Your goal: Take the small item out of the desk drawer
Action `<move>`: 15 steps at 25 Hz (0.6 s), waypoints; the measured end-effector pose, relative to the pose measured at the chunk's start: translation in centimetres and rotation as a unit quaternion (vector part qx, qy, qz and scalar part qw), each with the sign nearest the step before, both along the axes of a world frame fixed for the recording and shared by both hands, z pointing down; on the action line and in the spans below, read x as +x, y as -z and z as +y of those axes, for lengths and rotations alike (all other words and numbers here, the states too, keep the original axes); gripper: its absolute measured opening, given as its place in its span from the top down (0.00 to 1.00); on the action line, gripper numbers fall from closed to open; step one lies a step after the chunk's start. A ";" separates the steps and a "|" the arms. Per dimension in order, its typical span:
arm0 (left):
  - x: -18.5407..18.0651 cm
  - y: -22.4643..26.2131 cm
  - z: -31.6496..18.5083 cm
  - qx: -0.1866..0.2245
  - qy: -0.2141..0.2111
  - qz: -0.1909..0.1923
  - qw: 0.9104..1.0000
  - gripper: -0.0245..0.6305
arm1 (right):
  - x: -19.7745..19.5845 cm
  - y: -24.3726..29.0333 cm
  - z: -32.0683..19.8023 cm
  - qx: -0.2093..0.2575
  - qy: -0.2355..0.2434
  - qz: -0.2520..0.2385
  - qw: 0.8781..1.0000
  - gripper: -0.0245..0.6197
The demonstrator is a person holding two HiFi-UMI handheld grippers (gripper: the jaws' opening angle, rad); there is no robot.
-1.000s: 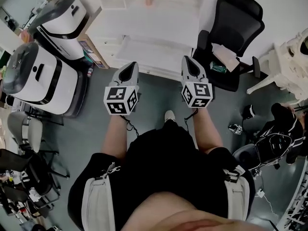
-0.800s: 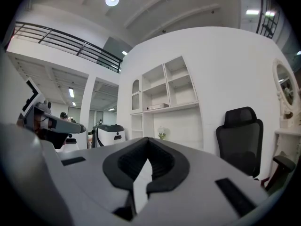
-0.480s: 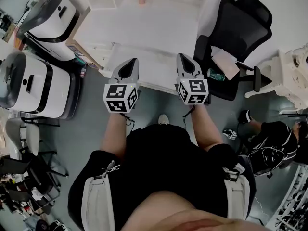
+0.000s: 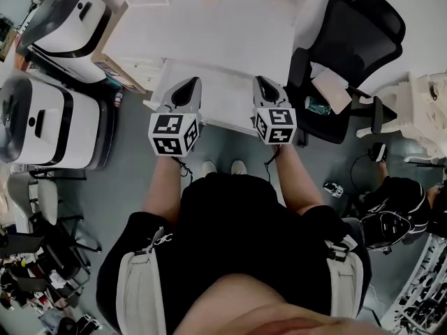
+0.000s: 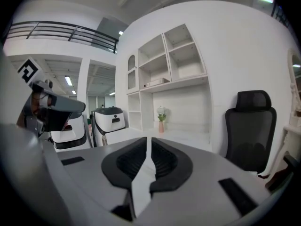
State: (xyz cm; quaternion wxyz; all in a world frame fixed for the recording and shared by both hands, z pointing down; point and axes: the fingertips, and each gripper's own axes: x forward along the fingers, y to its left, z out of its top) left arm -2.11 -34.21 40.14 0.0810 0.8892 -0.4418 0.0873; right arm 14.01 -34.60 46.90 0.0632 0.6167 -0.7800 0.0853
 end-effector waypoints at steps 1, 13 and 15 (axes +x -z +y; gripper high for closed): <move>-0.1 -0.1 -0.3 -0.002 0.000 0.000 1.000 0.94 | -0.2 -0.7 -0.4 -0.012 0.006 0.001 1.000 0.90; -2.7 -1.3 -3.0 -0.016 0.027 -0.007 0.999 0.94 | -1.3 -11.0 -4.5 -0.152 0.027 0.045 0.987 0.78; -3.1 -1.6 -3.3 -0.019 0.034 -0.009 0.999 0.94 | -1.3 -12.8 -5.3 -0.168 0.028 0.056 0.984 0.78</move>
